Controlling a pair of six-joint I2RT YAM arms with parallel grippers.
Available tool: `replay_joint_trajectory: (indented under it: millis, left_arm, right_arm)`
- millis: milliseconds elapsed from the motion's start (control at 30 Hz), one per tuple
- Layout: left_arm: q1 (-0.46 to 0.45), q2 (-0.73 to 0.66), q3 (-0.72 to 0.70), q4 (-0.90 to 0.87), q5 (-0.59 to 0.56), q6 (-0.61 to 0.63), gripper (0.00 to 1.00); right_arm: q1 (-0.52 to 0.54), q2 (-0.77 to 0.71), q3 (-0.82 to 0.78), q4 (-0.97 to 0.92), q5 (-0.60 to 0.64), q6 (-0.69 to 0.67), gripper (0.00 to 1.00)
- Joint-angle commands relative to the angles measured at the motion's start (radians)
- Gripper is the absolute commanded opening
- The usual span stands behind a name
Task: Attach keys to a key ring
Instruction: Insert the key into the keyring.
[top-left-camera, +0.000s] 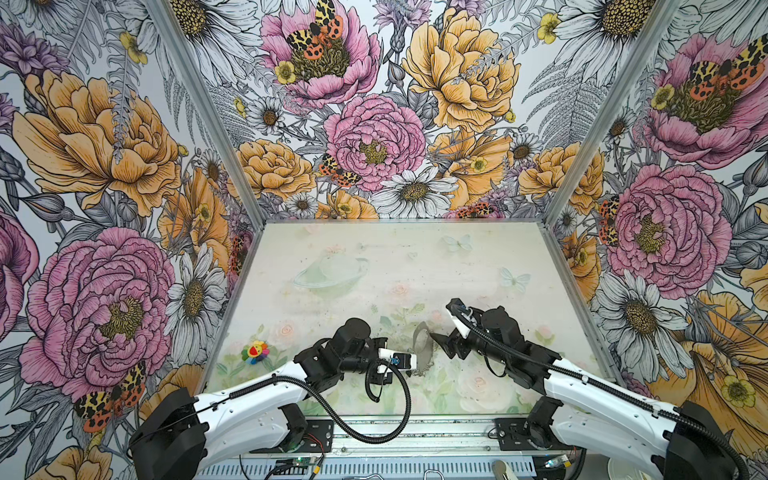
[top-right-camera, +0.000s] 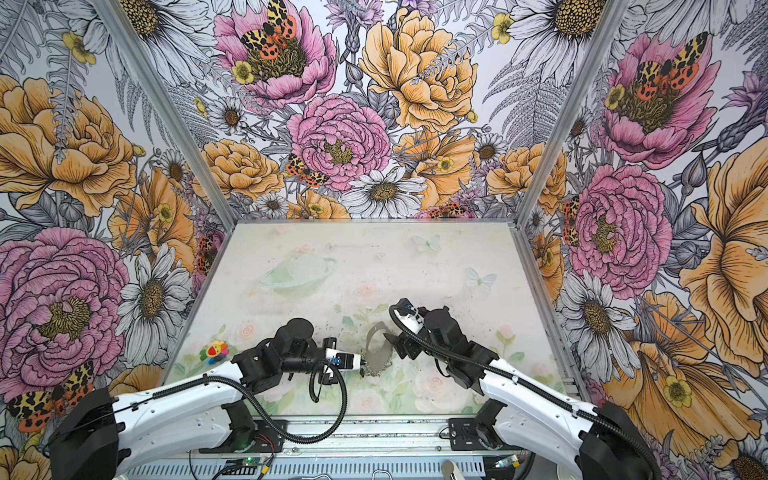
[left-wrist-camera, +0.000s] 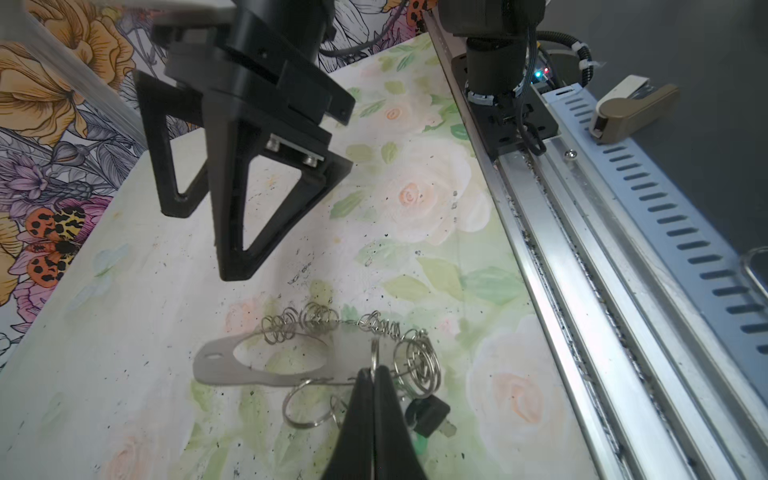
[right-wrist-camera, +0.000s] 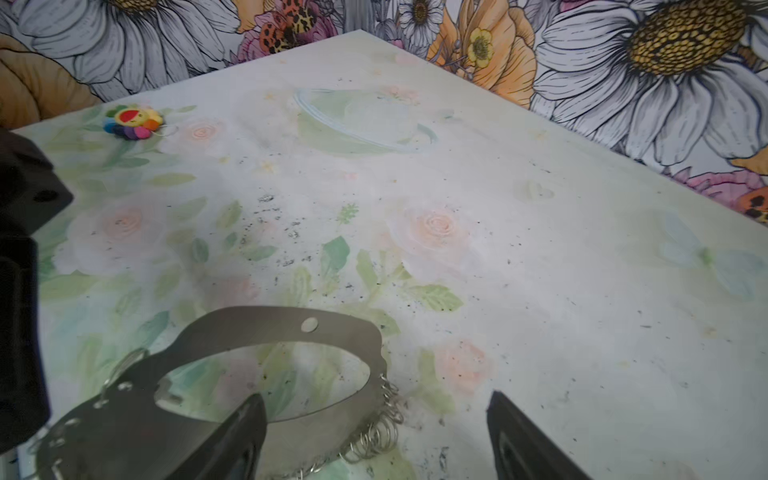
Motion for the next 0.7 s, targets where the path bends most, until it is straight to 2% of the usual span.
replay_joint_trajectory:
  millis: [0,100,333,433,600,667]
  left_arm:
    - [-0.006,-0.013,-0.005,0.041,-0.001,-0.008,0.0]
    - [-0.006,-0.011,-0.006,0.037,-0.006,0.001,0.0]
    - [-0.005,-0.034,-0.003,0.028,-0.02,0.004,0.0]
    - [-0.004,-0.051,-0.027,0.053,-0.006,0.004,0.0]
    - [0.008,-0.056,-0.036,0.078,0.004,-0.012,0.0]
    - [0.009,-0.056,-0.04,0.085,0.007,-0.021,0.0]
  right_arm:
    - [0.002,-0.003,0.005,0.027,-0.163,-0.071,0.73]
    - [0.018,0.035,0.016,0.025,-0.179,-0.092,0.7]
    - [0.041,0.066,-0.014,0.062,-0.118,-0.09,0.69]
    - [0.042,0.062,-0.035,0.093,-0.06,-0.095,0.72]
    - [0.045,0.149,-0.034,0.155,-0.104,-0.12,0.75]
    - [0.05,0.185,-0.032,0.195,-0.065,-0.13,0.76]
